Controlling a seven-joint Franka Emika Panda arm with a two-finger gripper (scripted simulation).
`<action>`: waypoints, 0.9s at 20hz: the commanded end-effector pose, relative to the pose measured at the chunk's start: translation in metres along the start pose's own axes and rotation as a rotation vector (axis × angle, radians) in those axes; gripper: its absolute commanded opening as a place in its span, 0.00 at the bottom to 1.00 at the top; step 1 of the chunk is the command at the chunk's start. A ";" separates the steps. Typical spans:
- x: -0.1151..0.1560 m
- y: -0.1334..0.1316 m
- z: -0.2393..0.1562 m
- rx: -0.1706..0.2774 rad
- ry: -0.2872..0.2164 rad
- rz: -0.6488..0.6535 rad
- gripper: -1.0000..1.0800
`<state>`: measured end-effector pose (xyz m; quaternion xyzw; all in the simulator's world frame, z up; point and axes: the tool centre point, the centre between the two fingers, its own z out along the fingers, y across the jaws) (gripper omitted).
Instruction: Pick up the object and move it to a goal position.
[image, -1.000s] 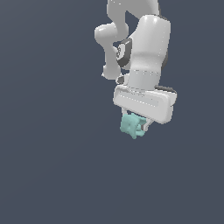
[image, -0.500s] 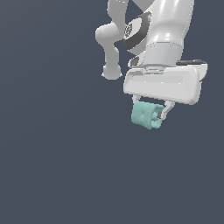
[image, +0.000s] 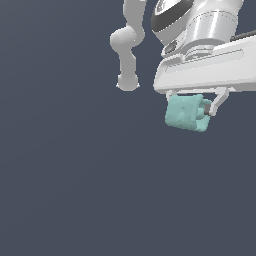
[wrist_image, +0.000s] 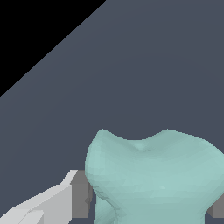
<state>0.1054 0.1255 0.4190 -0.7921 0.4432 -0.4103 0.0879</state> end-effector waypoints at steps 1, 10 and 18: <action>0.003 -0.008 -0.009 0.013 0.024 0.008 0.00; 0.008 -0.027 -0.030 0.040 0.074 0.023 0.00; 0.008 -0.028 -0.032 0.041 0.076 0.023 0.00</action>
